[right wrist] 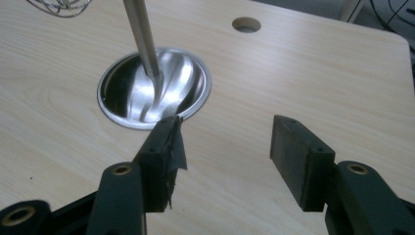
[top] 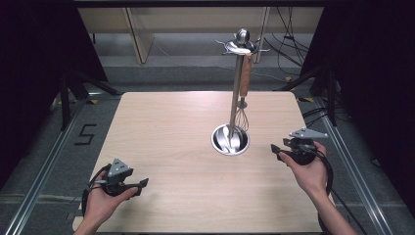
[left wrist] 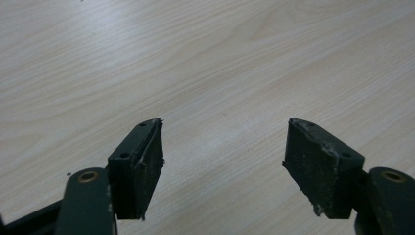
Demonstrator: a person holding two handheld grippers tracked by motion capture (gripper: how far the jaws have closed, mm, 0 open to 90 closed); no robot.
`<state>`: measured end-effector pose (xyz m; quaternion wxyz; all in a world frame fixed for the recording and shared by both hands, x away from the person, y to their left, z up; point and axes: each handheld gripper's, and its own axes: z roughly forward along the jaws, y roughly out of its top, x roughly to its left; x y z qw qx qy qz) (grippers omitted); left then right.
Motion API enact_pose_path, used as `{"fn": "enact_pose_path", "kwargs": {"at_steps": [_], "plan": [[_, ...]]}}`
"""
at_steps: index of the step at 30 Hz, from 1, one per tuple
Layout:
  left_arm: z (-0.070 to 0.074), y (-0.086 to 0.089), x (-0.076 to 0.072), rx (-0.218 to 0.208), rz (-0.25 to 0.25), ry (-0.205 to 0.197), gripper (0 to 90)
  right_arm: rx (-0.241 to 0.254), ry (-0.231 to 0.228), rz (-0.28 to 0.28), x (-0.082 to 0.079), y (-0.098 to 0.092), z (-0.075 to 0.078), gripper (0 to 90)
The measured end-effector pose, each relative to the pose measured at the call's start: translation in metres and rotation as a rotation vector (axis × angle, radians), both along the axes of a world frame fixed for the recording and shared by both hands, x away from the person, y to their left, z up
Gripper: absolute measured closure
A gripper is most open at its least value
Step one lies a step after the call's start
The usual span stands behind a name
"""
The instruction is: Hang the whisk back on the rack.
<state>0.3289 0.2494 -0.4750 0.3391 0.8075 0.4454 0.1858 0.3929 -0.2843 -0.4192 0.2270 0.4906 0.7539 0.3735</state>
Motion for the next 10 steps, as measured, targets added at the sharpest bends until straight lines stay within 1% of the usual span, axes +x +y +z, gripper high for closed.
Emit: {"fn": "enact_pose_path", "kwargs": {"at_steps": [1, 2, 3, 4, 5, 6, 7, 8, 10], "plan": [[0.0002, 0.0000, 0.0000, 0.002, 0.000, -0.001, 30.3, 0.000, 0.000, 0.000, 0.0000, 0.0000, 0.0000, 45.9], [0.0005, 0.0004, 0.0001, 0.000, -0.002, 0.005, 30.3, -0.021, 0.002, 0.011, 0.0012, -0.0025, -0.0010, 46.1], [0.0003, 0.0003, 0.0001, -0.004, 0.002, 0.011, 30.3, -0.021, 0.002, 0.011, 0.0012, -0.0025, -0.0010, 46.1], [0.0007, 0.0006, 0.0000, 0.001, -0.002, 0.005, 30.3, -0.004, 0.008, 0.018, 0.0019, -0.0025, -0.0024, 46.3], [0.0009, 0.0009, 0.0002, 0.004, -0.006, 0.005, 30.3, -0.004, 0.008, 0.018, 0.0019, -0.0025, -0.0024, 46.3], [0.0007, 0.0006, 0.0001, 0.002, -0.001, -0.002, 30.3, 0.029, 0.045, -0.010, -0.0009, 0.0007, -0.0020, 46.3], [0.0005, 0.0001, 0.0000, -0.003, 0.006, -0.003, 30.3, 0.013, 0.014, 0.014, 0.0010, -0.0010, -0.0042, 46.2], [0.0017, 0.0006, 0.0002, 0.007, -0.001, 0.000, 30.3, 0.001, 0.004, 0.020, 0.0019, -0.0020, -0.0036, 46.0], [0.0018, 0.0000, 0.0002, 0.007, 0.001, -0.007, 30.3, 0.013, 0.016, 0.022, 0.0016, -0.0009, -0.0043, 46.0]]}}
